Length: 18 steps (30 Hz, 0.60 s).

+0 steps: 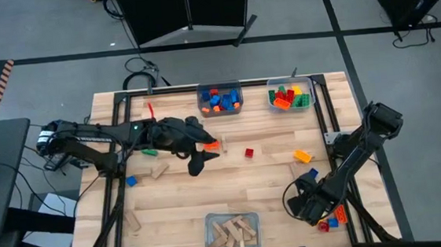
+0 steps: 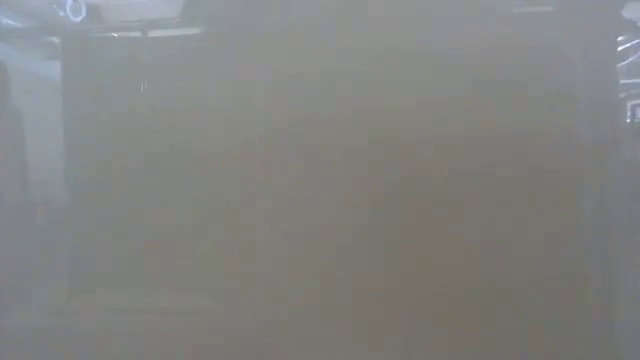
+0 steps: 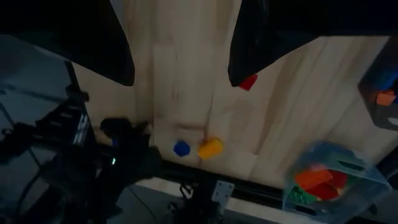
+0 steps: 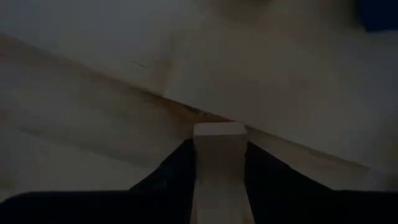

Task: Sort blocks by size
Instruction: Put the brown block into the gray bin

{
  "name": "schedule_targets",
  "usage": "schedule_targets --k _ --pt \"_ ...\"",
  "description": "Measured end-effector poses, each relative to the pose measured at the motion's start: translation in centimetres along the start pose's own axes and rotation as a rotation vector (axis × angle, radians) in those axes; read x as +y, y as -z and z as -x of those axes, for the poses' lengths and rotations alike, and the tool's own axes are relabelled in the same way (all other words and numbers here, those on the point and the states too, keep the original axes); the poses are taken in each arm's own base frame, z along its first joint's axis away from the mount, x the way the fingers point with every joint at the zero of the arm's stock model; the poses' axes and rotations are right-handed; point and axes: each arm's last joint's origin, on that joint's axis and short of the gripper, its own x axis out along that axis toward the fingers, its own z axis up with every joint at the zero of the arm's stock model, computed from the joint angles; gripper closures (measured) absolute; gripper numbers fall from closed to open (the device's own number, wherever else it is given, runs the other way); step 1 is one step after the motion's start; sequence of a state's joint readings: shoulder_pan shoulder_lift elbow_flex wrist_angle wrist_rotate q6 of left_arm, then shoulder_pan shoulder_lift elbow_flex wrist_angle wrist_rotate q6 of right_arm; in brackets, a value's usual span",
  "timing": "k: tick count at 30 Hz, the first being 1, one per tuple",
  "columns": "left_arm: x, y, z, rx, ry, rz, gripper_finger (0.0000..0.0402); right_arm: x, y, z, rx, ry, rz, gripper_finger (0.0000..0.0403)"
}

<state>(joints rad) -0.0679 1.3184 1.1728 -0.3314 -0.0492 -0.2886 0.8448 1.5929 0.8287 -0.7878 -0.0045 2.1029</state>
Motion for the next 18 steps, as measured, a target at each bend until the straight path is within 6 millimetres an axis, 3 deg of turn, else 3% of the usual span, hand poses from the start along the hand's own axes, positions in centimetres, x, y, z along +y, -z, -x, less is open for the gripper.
schedule_targets --k 6,12,15,18 --pt "0.0 0.5 0.0 0.060 0.018 -0.048 0.0136 1.1 0.0 2.8 -0.040 -0.049 -0.015 0.0286" --pt "-0.5 0.5 1.5 0.028 0.048 -0.126 0.0135 2.9 0.1 8.4 -0.128 -0.080 -0.018 0.0286" --pt "-0.4 1.7 2.7 -0.031 0.072 -0.136 0.0135 4.0 0.0 11.4 -0.180 -0.161 -0.005 0.0286" --pt "0.1 4.3 4.2 -0.078 0.105 -0.112 0.0135 5.5 -0.4 13.7 -0.225 -0.244 0.007 0.0286"
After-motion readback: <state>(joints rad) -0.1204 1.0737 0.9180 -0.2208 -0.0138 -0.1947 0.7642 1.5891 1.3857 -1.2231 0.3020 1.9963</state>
